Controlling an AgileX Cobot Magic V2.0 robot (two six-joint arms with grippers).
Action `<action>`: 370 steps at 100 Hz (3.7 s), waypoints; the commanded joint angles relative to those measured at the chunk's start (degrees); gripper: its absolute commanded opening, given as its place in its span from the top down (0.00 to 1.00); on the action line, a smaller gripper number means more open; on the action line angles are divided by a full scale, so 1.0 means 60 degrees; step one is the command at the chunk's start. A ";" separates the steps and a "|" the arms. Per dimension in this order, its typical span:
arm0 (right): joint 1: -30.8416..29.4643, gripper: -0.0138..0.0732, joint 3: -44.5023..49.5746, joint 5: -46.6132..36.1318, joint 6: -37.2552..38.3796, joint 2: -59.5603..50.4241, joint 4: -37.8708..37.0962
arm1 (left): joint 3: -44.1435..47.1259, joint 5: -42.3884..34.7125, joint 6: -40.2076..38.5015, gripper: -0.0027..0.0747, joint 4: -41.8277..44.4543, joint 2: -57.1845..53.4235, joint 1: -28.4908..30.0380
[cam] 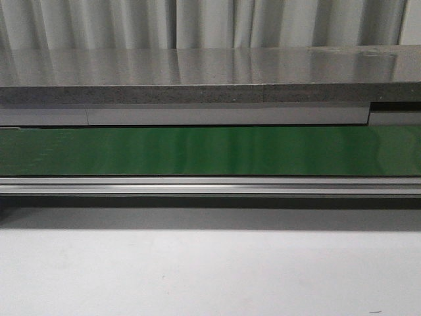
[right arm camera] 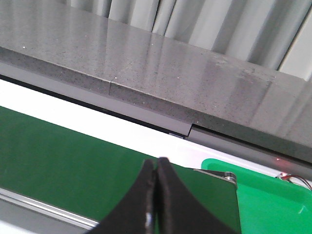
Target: Move button from right to left
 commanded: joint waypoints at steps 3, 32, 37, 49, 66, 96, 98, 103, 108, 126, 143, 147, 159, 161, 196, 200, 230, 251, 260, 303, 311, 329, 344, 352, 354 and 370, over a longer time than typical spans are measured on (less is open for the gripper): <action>0.0016 0.91 -0.0229 -0.0762 -0.0053 0.0053 0.0110 | -0.0247 -0.0630 -0.0038 0.53 -0.0122 0.0021 -0.0080; 0.0016 0.91 -0.0229 -0.0762 -0.0053 0.0053 0.0110 | -0.0247 -0.0648 -0.0038 0.96 -0.0122 0.0021 -0.0080; 0.0016 0.91 -0.0229 -0.0762 -0.0053 0.0053 0.0110 | -0.0247 -0.0648 -0.0038 0.96 -0.0122 0.0021 -0.0080; 0.0016 0.91 -0.0229 -0.0762 -0.0053 0.0053 0.0110 | -0.0247 -0.0648 -0.0038 0.96 -0.0122 0.0021 -0.0080; 0.0016 0.91 -0.0229 -0.0762 -0.0053 0.0053 0.0110 | -0.0247 -0.0648 -0.0038 0.96 -0.0122 0.0021 -0.0080; 0.0016 0.91 -0.0229 -0.0762 -0.0053 0.0053 0.0110 | -0.0247 -0.0648 -0.0038 0.96 -0.0122 0.0021 -0.0080; 0.0016 0.91 -0.0229 -0.0762 -0.0053 0.0053 0.0110 | -0.0247 -0.0648 -0.0038 0.96 -0.0129 0.0021 -0.0080; 0.0016 0.91 -0.0229 -0.0762 -0.0053 0.0053 0.0110 | -0.0247 -0.0648 -0.0038 0.96 -0.0129 0.0021 -0.0080; 0.0016 0.91 -0.0229 -0.0762 -0.0053 0.0053 0.0110 | -0.0221 -0.0695 -0.0038 0.96 -0.0129 0.0021 -0.0080; 0.0016 0.91 -0.0229 -0.0762 -0.0053 0.0053 0.0110 | 0.0171 -0.1437 -0.0250 0.96 -0.0129 -0.0163 -0.0080; 0.0016 0.91 -0.0229 -0.0762 -0.0053 0.0053 0.0110 | 0.1405 -0.2537 -0.0829 0.96 -0.0059 -0.1060 -0.0264; 0.0016 0.91 -0.0229 -0.0762 -0.0053 0.0053 0.0110 | 0.1770 -0.2752 -0.0828 0.96 0.0077 -0.1339 -0.0372; 0.0016 0.91 -0.0229 -0.0762 -0.0053 0.0053 0.0110 | 0.2758 -0.3450 -0.0848 0.96 0.0211 -0.2175 -0.0618; 0.0016 0.91 -0.0229 -0.0762 -0.0053 0.0053 0.0110 | 0.2919 -0.3531 -0.0870 0.96 0.0211 -0.2332 -0.0622; 0.0016 0.91 -0.0229 -0.0762 -0.0053 0.0053 0.0110 | 0.4690 -0.3787 -0.0951 0.96 0.0331 -0.4781 -0.0638; 0.0016 0.91 -0.0229 -0.0762 -0.0053 0.0053 0.0110 | 0.4802 -0.3763 -0.1130 0.96 0.0409 -0.4973 -0.0638; 0.0016 0.91 -0.0229 -0.0759 -0.0053 0.0083 0.0110 | 0.5096 -0.3727 -0.1798 0.96 0.0779 -0.4988 -0.0638; 0.0016 0.91 -0.0229 -0.0759 -0.0053 0.0083 0.0110 | 0.5096 -0.3724 -0.1798 0.96 0.0774 -0.4988 -0.0638; 0.0016 0.91 -0.0229 -0.0759 -0.0053 0.0083 0.0110 | 0.5096 -0.3724 -0.1798 0.96 0.0774 -0.4988 -0.0638; 0.0016 0.91 -0.0229 -0.0759 -0.0053 0.0083 0.0110 | 0.5096 -0.3724 -0.1798 0.96 0.0774 -0.4988 -0.0638; 0.0016 0.91 -0.0229 -0.0759 -0.0053 0.0083 0.0110 | 0.5096 -0.3724 -0.1798 0.96 0.0774 -0.4988 -0.0638; 0.0016 0.91 -0.0229 -0.0759 -0.0053 0.0083 0.0110 | 0.5096 -0.3724 -0.1798 0.96 0.0774 -0.4988 -0.0638; 0.0016 0.91 -0.0229 -0.0759 -0.0053 0.0084 0.0035 | 0.5096 -0.3724 -0.1798 0.96 0.0774 -0.4988 -0.0638; 0.0027 0.91 -0.0216 -0.0847 0.0000 0.0075 -0.0522 | 0.5096 -0.3724 -0.1798 0.96 0.0774 -0.4988 -0.0638; 0.0047 0.91 -0.0194 -0.0868 0.0068 0.0075 -0.0683 | 0.5096 -0.3724 -0.1798 0.96 0.0774 -0.4988 -0.0638; 0.0057 0.91 0.0067 -0.1184 0.2441 -0.0085 -0.2574 | 0.5096 -0.3724 -0.1798 0.96 0.0774 -0.4988 -0.0638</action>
